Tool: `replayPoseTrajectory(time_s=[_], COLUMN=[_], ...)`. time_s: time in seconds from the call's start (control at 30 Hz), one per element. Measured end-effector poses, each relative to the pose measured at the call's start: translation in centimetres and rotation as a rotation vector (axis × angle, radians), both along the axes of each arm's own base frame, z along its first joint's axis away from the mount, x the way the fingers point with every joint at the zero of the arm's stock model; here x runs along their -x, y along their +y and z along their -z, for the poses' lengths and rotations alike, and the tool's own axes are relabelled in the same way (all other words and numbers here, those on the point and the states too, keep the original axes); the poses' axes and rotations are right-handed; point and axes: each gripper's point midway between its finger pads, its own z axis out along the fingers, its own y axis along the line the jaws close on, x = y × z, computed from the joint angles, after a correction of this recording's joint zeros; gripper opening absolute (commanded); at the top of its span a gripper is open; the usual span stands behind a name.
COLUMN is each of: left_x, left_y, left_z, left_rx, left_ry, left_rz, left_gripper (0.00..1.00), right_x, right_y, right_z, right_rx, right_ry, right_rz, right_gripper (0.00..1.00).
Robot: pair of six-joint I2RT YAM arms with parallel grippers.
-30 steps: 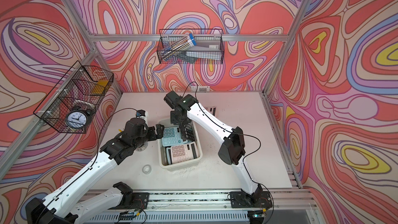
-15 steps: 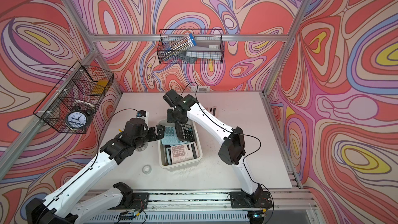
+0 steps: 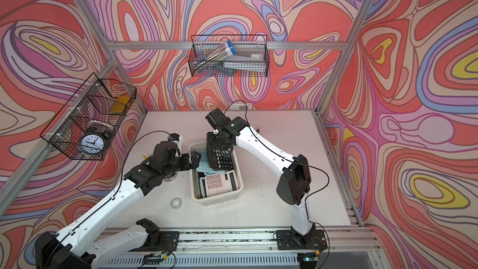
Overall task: Put the calculator in the storage box
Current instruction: Place the calculator in the storage box.
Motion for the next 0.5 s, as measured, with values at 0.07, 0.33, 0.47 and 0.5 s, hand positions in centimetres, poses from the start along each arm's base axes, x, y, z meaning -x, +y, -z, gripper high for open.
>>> replayPoseTrajectory(time_s=[0.07,0.33,0.47,0.5], left_x=[-0.1,0.0,0.2,0.3], left_y=[-0.1,0.5,0.7,0.8], left_z=[0.5,1.9,2.8,3.0], left_rx=[-0.007,-0.033,-0.045,-0.047], left_ry=[0.013,0.039,0.058,0.062], left_rz=[0.0,-0.022,-0.029,-0.03], left_gripper=[0.9,0.55,0.45,0.44], right_x=[0.2,0.7,1.1,1.2], right_y=[0.1,2.5,3.7,3.9], right_z=[0.9,2.4,3.5,3.8], right_rx=[-0.001,-0.073,-0.106,-0.108], right_ry=[0.014,0.061,0.101,0.11], right_rz=[-0.019,-0.111,-0.147,-0.153], right_gripper=[0.43,0.36,0.34,0.34])
